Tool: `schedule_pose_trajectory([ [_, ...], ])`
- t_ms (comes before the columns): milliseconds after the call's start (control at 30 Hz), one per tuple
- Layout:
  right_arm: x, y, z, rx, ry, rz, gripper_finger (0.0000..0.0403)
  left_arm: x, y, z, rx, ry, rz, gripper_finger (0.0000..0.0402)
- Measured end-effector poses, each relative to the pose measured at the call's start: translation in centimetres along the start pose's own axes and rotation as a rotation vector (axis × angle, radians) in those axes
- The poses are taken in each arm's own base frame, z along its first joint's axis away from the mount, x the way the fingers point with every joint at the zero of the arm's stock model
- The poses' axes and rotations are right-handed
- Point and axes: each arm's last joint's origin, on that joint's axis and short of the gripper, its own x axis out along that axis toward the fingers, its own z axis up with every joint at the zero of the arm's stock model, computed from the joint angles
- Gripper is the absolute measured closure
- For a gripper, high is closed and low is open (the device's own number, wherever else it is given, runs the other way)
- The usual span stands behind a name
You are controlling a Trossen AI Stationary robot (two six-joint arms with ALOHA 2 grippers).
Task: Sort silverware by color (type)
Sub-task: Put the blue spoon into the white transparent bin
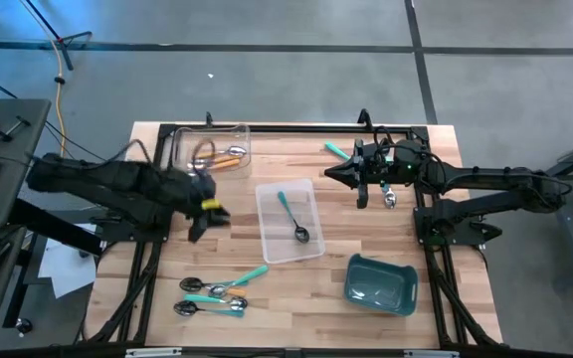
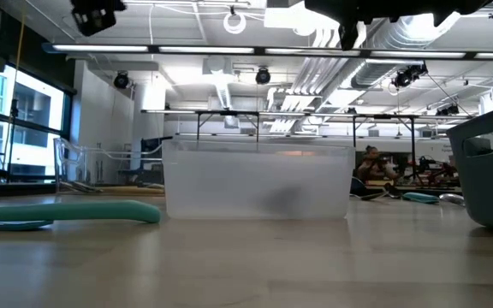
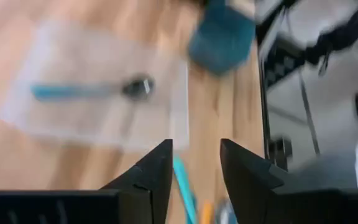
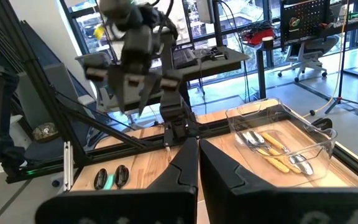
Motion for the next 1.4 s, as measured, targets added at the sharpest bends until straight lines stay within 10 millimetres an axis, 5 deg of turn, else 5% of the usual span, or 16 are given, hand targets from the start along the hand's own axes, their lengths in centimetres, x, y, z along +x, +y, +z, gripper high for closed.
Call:
schedule_pose_trajectory([
  [667,0.0,-0.1,-0.7,0.005,0.078,-0.008,0.0403,9.5,-7.0,-10.1,0.146,0.646,0.076,0.0275],
  [867,-0.1,-0.2,-1.0,0.009,0.109,-0.010,0.0403,10.8,-7.4,-12.2,0.258,0.655,0.159,0.0275],
  [1100,-0.1,-0.2,-1.0,0.010,0.108,-0.010,0.0403,11.6,-5.3,-14.9,0.201,0.697,0.183,0.0275],
  [1400,-0.1,-0.2,-1.0,0.012,0.107,-0.011,0.0403,11.8,-5.4,-15.0,0.220,0.686,0.138,0.0275],
])
